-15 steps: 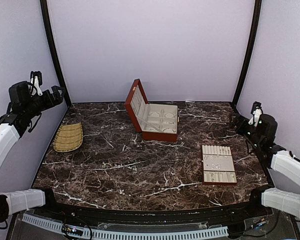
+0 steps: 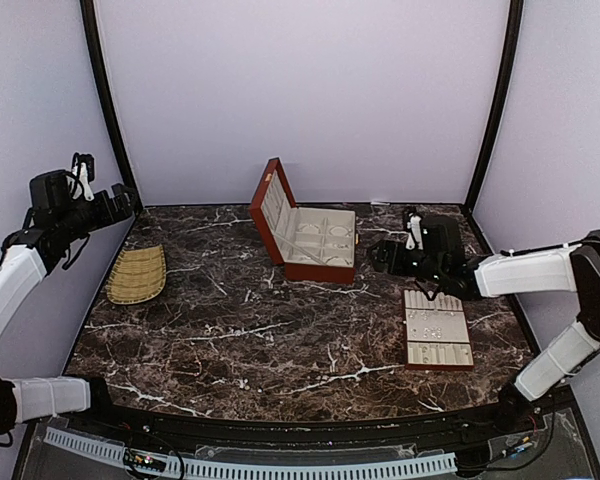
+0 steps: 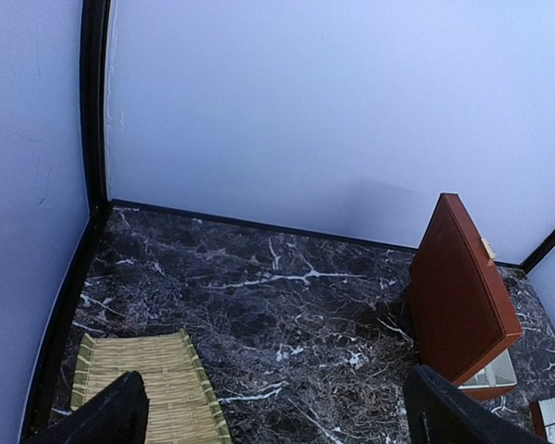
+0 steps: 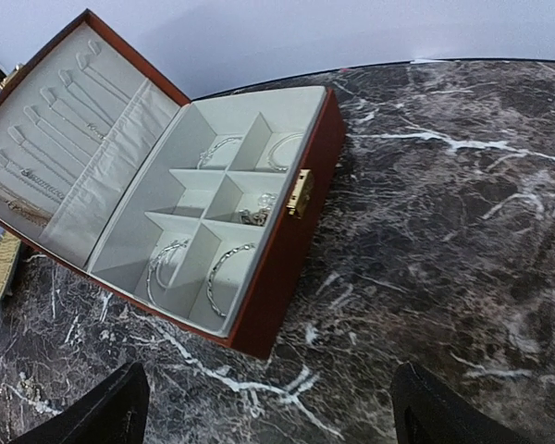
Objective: Organize the mixed jewelry
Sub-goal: Adjust the jewelry box at the center of the board.
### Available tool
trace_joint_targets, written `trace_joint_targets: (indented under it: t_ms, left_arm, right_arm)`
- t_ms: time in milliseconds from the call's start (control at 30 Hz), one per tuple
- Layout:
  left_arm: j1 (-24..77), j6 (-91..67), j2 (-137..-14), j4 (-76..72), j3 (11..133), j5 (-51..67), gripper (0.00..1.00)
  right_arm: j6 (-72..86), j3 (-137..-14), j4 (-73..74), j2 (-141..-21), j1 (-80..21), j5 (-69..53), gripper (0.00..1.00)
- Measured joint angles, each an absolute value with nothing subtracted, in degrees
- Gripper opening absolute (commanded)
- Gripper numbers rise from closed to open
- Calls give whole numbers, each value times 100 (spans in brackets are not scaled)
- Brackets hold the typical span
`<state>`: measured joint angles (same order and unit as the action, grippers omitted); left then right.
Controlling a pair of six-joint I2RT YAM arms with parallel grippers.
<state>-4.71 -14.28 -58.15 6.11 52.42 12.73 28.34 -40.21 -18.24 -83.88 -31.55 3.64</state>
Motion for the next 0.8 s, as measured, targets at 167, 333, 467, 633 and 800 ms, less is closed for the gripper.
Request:
trace_joint_targets:
  t_ms: [167,333,467,633,800]
  left_arm:
    - [-471,-1385,-5756,613,5240,1262,99]
    - [-471,-1367,-5741,611,5240,1262,99]
    - [-471,-1367,-5741,613,5234,1269,99]
    - [-471,-1367,-5741,615,5234,1288,99]
    - [-471,-1367,-5741,617,5234,1293,99]
  right_arm:
    - [2821,-4790,-2038,-9386,-3347,281,91]
    - [2845,-5297,-2099,-10097,-3380,235,90]
    - [2906,-5596,-2086,-10562,-3389,226,88]
    - [2906,-5944,-2018,-10958,-3483,126,85]
    - [2849,-6316,-1900,-11233,-3645,-3,84]
